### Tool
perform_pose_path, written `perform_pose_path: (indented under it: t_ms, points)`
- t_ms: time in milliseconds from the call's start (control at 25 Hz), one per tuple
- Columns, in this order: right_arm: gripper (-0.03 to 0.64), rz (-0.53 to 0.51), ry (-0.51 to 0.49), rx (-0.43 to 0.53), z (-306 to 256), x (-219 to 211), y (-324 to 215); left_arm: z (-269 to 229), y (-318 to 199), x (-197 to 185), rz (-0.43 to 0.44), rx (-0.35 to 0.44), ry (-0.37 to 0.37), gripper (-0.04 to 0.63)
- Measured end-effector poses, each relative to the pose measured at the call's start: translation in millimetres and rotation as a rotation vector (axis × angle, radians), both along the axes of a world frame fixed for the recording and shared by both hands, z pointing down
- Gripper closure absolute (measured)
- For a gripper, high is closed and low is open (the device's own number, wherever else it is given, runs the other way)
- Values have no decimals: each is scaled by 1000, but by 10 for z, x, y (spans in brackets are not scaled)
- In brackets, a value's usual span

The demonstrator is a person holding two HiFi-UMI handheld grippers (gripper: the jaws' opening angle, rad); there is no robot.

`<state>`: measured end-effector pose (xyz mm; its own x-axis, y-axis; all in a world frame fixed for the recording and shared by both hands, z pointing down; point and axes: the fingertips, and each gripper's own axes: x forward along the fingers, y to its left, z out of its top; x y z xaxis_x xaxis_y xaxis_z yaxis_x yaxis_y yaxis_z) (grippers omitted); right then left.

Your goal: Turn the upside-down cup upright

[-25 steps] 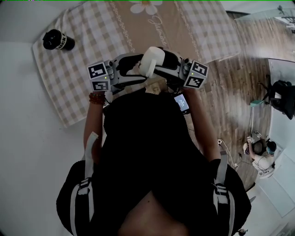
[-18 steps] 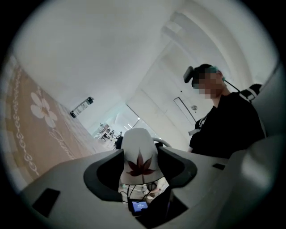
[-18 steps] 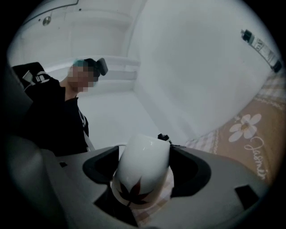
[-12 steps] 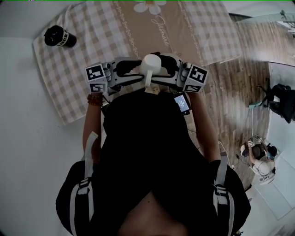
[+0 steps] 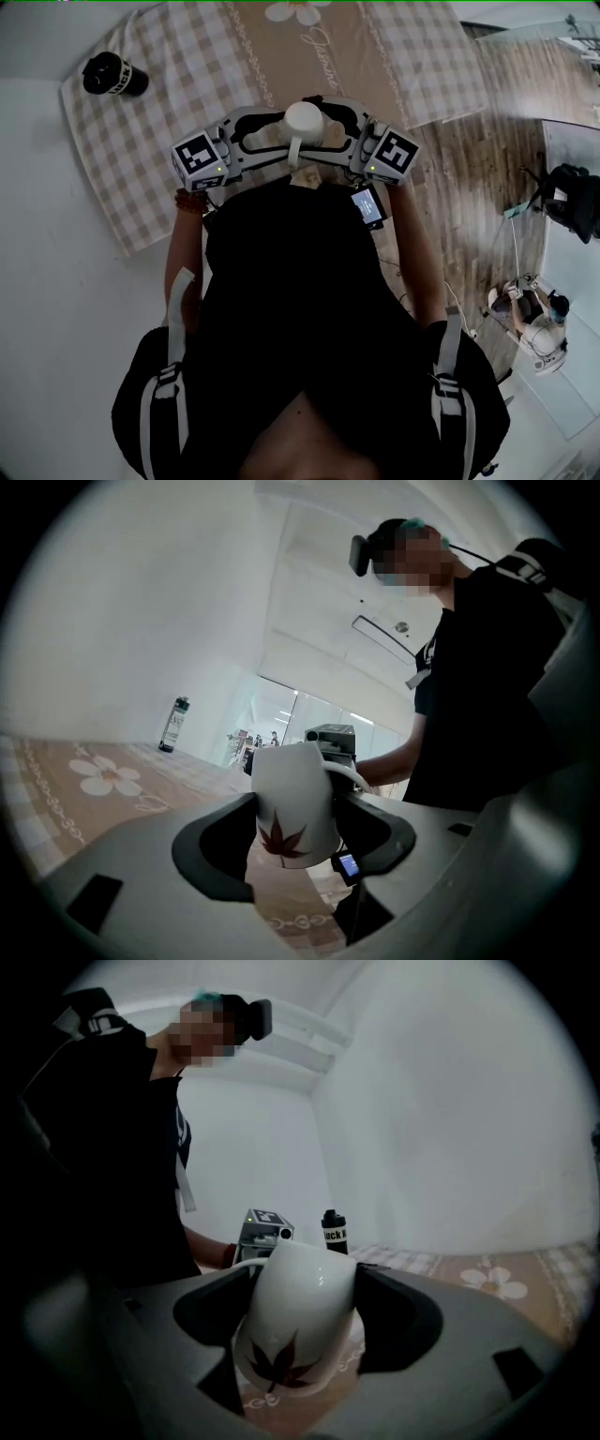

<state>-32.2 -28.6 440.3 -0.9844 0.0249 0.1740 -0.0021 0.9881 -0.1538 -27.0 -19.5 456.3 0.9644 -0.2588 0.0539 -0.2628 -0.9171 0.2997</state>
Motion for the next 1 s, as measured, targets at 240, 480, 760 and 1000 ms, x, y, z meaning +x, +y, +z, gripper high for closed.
perform_pose_path:
  t_ms: [240,480,760,1000]
  points:
    - [256,18,148,201,169,30,20,144,-11,52,-33,208,-212,341]
    - [256,63,165,273,164,28,-26,117,-39,22,-78,313,-287,351]
    - [258,80,216,367,198,-7,-37,146,-47,-23,-117,382,-354,354]
    - [259,51,240,420,272,-120,-83,273,-91,-137,-163,396,-386,354]
